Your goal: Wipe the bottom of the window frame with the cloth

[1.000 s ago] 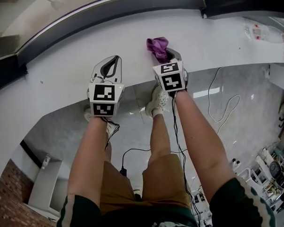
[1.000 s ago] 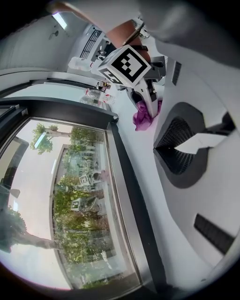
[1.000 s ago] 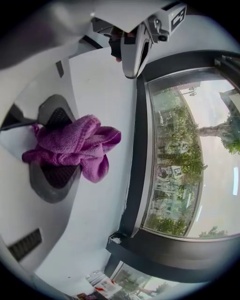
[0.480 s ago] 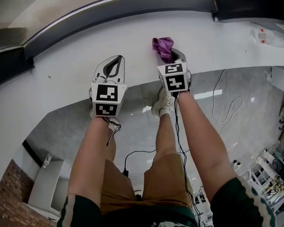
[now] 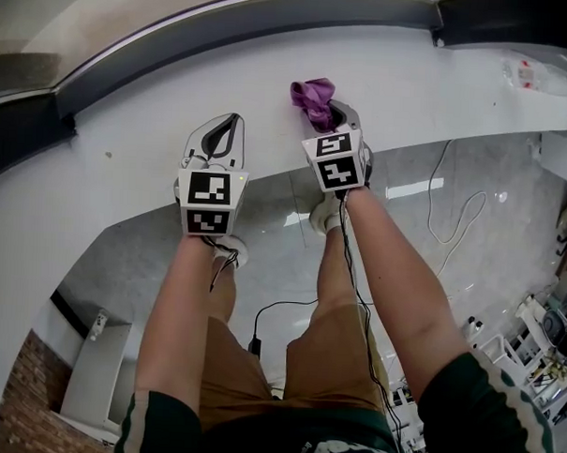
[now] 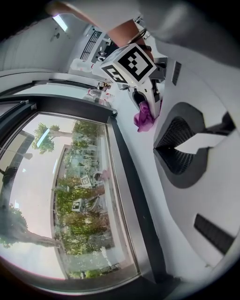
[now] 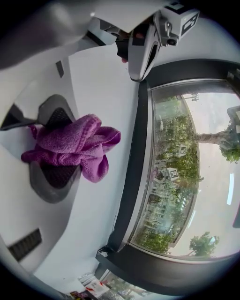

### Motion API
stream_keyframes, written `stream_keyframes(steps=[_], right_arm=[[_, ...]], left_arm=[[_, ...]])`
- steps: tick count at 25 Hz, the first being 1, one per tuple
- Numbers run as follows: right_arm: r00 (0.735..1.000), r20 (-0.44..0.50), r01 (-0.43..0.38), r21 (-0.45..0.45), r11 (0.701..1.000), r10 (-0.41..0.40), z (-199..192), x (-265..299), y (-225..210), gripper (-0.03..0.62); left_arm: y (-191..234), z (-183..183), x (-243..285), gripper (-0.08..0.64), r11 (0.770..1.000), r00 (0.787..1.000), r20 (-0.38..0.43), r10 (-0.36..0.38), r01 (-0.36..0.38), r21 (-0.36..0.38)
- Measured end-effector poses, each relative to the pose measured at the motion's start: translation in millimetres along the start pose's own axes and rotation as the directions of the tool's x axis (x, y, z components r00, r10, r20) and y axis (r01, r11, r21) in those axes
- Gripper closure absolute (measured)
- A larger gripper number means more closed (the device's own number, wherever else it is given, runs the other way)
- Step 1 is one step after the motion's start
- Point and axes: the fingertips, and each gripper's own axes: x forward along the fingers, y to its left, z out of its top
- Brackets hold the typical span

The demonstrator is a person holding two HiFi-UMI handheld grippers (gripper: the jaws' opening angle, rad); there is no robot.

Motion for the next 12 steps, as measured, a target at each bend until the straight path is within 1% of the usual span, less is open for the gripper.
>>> stream_keyframes(steps=[7, 10, 12], right_arm=[[1.0, 0.014, -0.02, -0.019, 1.0, 0.02, 12.4, 3.4, 44.6, 0.423], [0.999, 0.017, -0.035, -0.021, 0.999, 0.035, 17.3, 6.9, 65.6, 0.423], [0.999, 0.015, -0.042, -0.042, 0.998, 0.043, 19.7, 8.1, 77.9, 0.423]], left_arm=[[10.3, -5.4, -8.6, 0.555, 1.0, 1.0, 0.006, -0.017, 0.017, 0.006], [21.8, -10.4, -14.4, 0.555, 1.0, 1.0, 0.007, -0.008, 0.008, 0.003], [29.8, -13.1, -18.9, 0.555, 1.0, 1.0, 0.007, 0.003, -0.003, 0.001]])
